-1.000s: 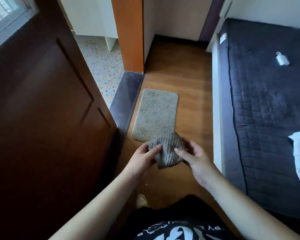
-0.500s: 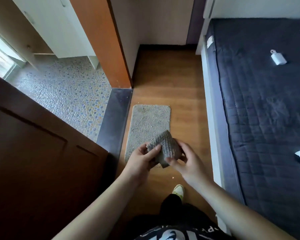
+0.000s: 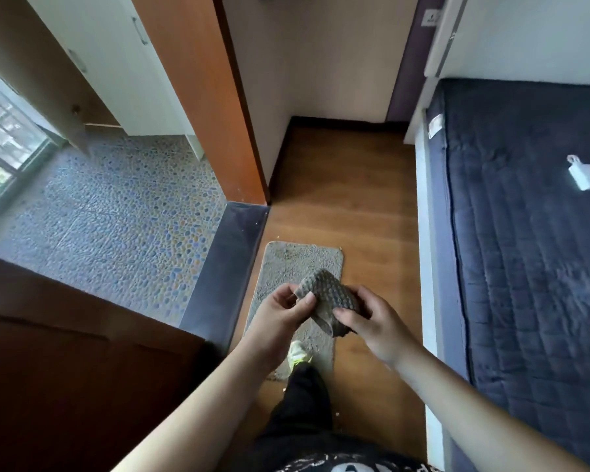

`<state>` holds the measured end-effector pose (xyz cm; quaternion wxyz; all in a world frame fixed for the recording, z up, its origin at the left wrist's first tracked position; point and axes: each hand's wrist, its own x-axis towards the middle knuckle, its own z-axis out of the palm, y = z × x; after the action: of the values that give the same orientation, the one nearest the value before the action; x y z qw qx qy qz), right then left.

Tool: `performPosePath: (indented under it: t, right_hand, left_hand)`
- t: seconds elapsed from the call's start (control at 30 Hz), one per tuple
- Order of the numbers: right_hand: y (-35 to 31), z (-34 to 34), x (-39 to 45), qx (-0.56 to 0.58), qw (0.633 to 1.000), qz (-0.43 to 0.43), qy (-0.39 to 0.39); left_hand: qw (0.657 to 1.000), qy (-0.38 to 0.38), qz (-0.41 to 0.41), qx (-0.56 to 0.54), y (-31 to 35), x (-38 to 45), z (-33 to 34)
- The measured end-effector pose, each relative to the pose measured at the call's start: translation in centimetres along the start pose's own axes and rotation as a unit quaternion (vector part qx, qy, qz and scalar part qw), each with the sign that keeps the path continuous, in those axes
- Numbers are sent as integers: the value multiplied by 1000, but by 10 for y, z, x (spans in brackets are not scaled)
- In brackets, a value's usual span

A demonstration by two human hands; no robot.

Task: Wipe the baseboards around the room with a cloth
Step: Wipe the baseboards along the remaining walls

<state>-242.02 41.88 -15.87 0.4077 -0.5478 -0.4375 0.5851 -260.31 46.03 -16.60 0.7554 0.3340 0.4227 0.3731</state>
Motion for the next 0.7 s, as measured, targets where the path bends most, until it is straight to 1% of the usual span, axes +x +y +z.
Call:
performPosePath:
  t: [0.07, 0.13, 0.23, 0.33, 0.43, 0.57, 0.63, 0.7]
  right_hand:
    - [-7, -8, 31, 41, 999, 23, -20]
    - [-18, -17, 60, 87, 995, 45, -24]
    - [-38, -33, 95, 134, 988, 65, -32]
    - [-55, -52, 127, 133, 988, 70, -31]
    - [-63, -68, 150, 137, 987, 77, -11]
    - [-63, -101, 184, 107, 992, 60, 40]
    - [-63, -111, 197, 85, 993, 46, 63]
    - [-59, -134, 217, 84, 993, 30, 81]
  left_hand:
    - [1000, -10, 9, -5, 13, 29, -3]
    - [1000, -13, 15, -1, 29, 58, -2]
    - [998, -12, 51, 41, 47, 96, 4]
    - [996, -11, 73, 57, 61, 134, 11]
    - [995, 2, 72, 64, 70, 171, 22]
    - [995, 29, 41, 83, 77, 224, 48]
    - [997, 18, 25, 70, 80, 242, 58]
    - [998, 12, 12, 64, 80, 274, 77]
